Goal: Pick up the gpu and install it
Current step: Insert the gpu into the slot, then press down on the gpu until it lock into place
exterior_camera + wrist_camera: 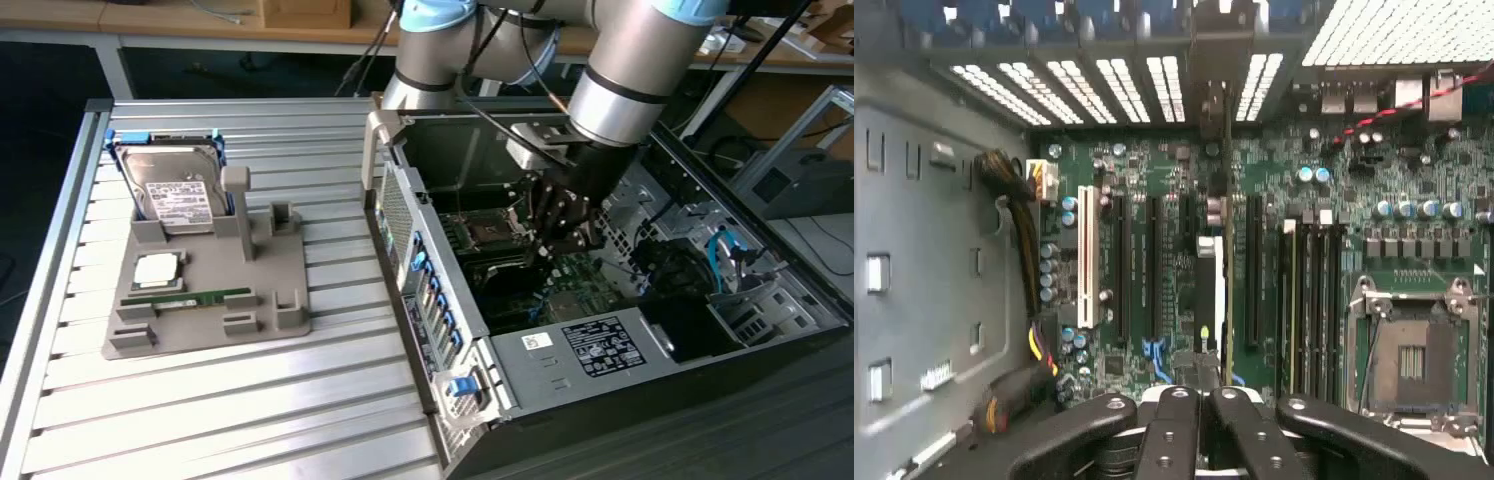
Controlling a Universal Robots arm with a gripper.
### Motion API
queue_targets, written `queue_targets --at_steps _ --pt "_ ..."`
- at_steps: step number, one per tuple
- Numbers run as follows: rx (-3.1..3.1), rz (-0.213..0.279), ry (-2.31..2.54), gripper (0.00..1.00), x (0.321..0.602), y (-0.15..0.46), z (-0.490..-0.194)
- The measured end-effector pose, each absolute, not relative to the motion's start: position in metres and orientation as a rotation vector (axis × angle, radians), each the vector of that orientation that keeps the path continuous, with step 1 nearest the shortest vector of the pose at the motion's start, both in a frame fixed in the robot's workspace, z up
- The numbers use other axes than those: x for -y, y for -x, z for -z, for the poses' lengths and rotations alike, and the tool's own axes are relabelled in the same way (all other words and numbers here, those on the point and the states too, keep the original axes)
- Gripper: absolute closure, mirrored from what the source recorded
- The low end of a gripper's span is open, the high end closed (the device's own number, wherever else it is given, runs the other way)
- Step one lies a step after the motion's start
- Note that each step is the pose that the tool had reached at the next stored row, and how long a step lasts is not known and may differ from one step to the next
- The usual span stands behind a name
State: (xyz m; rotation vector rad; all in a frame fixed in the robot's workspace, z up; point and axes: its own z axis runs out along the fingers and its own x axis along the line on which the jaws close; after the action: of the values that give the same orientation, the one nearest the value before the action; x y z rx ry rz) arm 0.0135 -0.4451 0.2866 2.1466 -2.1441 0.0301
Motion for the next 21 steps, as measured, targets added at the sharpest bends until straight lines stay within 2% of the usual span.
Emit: queue_targets --at_steps 4,6,21 --pt "2.144 -0.027 -2.147 0.89 0.445 -0.014 -0.287" --pt "2.173 0.041 -2.181 0.89 0.445 0.005 -0.287" --pt "2.179 0.05 -2.187 0.89 0.441 0.061 -0.28"
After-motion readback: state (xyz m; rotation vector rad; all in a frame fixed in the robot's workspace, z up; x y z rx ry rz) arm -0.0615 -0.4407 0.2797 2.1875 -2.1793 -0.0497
